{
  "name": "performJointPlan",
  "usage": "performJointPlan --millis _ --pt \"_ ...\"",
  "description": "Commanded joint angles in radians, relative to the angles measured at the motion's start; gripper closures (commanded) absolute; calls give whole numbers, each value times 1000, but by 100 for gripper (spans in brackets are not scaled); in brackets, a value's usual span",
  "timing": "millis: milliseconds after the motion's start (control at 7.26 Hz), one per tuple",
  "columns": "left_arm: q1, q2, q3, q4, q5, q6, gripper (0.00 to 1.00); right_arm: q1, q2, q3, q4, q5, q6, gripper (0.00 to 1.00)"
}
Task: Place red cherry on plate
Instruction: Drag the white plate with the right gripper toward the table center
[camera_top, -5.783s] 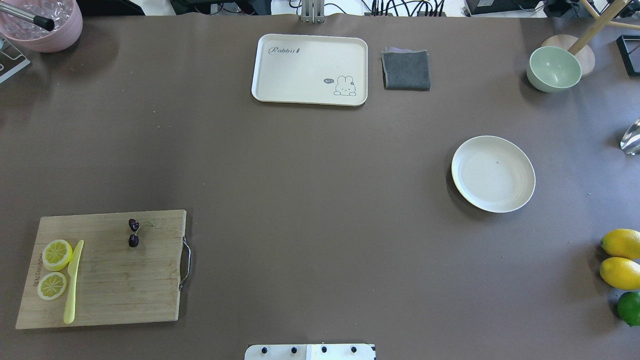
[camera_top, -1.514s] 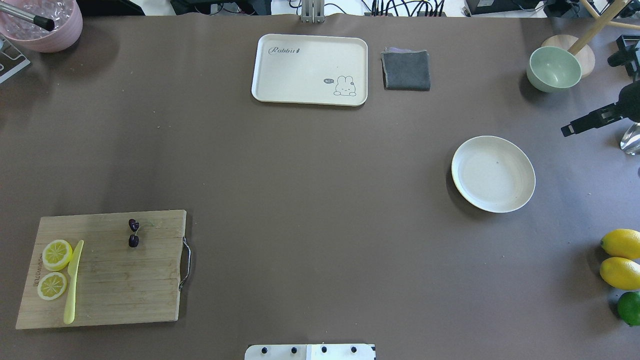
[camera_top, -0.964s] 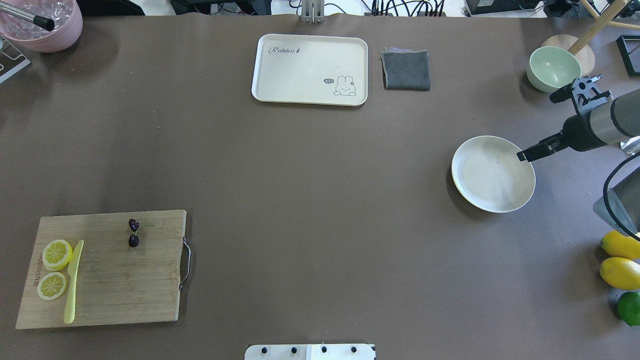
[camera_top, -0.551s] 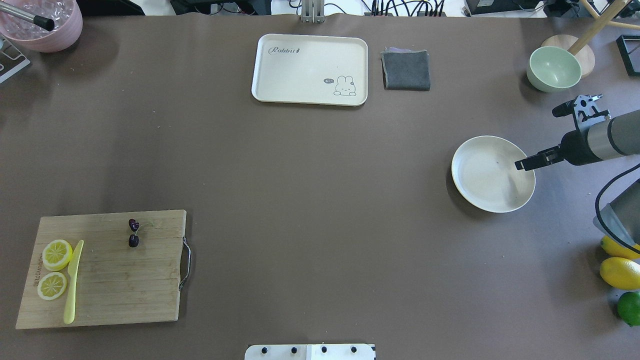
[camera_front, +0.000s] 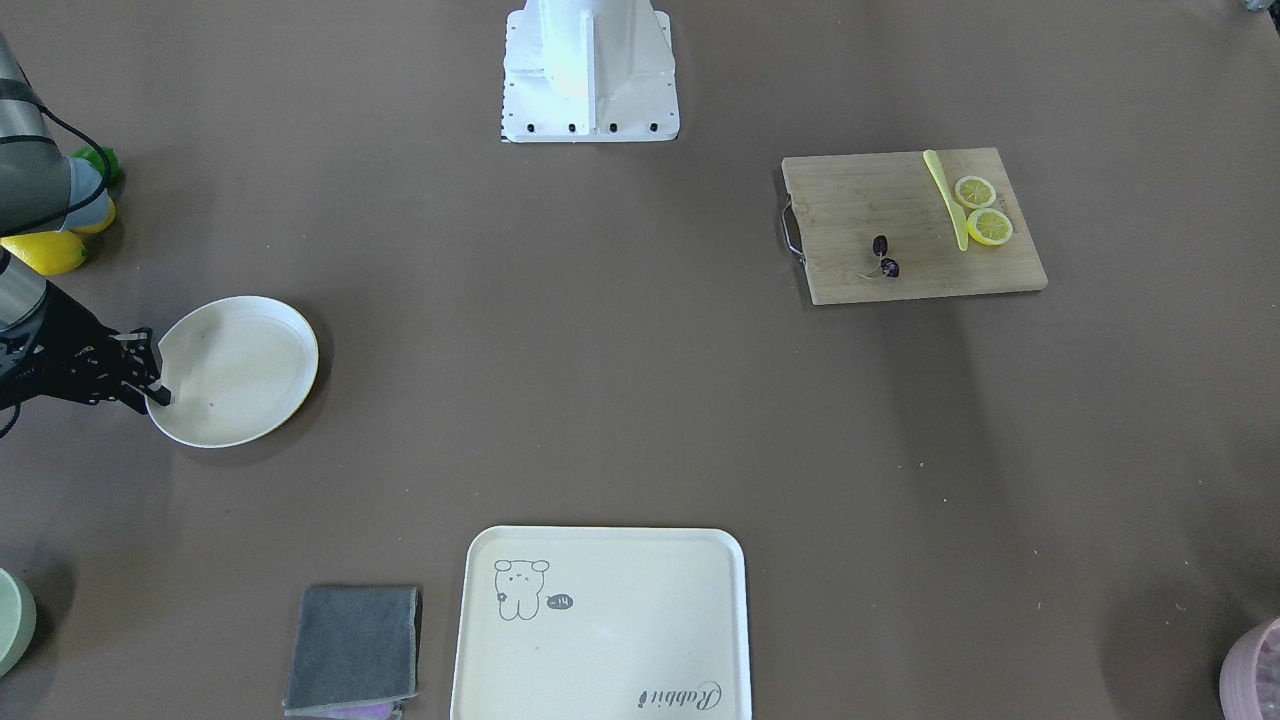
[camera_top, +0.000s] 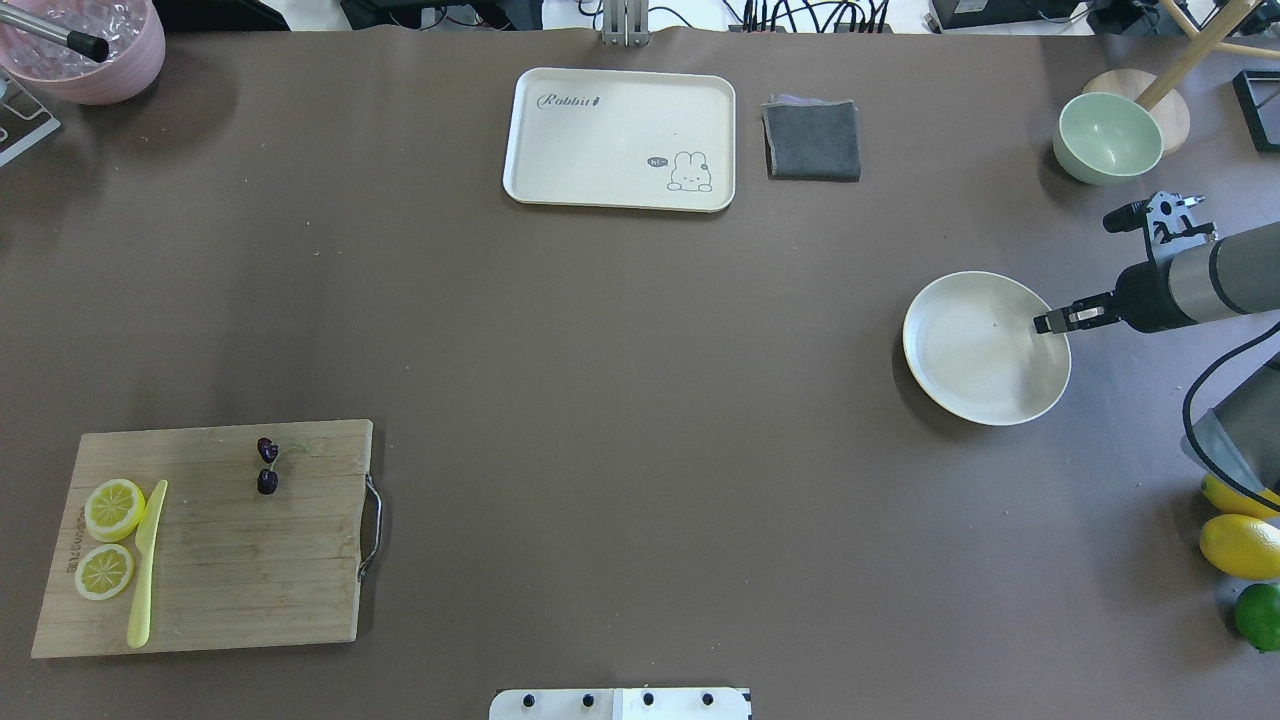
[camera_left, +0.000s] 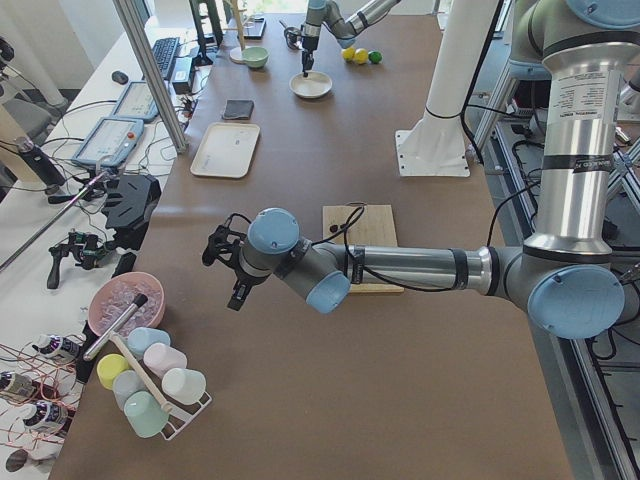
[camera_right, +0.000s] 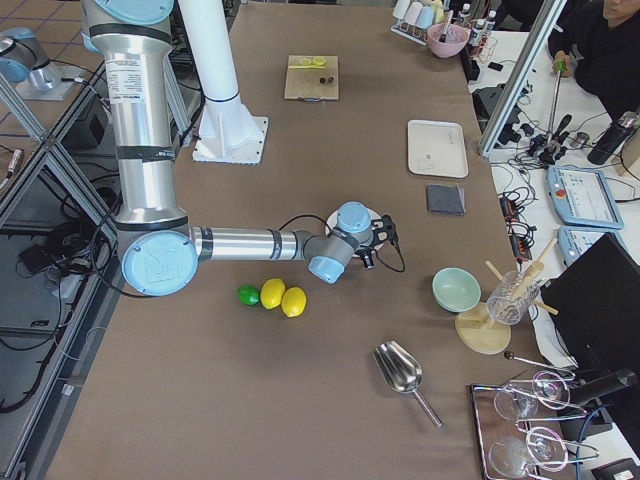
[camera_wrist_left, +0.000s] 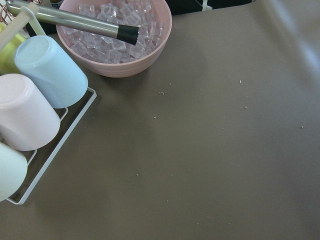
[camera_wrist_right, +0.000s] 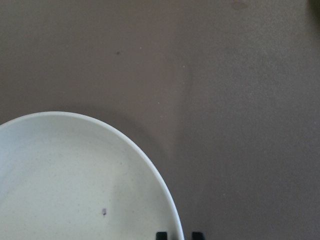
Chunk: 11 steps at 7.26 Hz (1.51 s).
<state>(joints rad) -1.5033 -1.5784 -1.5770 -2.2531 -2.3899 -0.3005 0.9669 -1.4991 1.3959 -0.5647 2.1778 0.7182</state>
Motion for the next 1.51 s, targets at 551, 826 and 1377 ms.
performJointPlan --millis 551,826,1377 --pt "-2 -3 -12 -2 -23 1 2 145 118 22 -84 258 111 100" --pt "-2 -3 -5 -2 -23 1 2 75 285 32 -81 254 412 100" --pt "-2 -2 2 -2 -23 3 2 -299 515 46 -218 -216 609 100"
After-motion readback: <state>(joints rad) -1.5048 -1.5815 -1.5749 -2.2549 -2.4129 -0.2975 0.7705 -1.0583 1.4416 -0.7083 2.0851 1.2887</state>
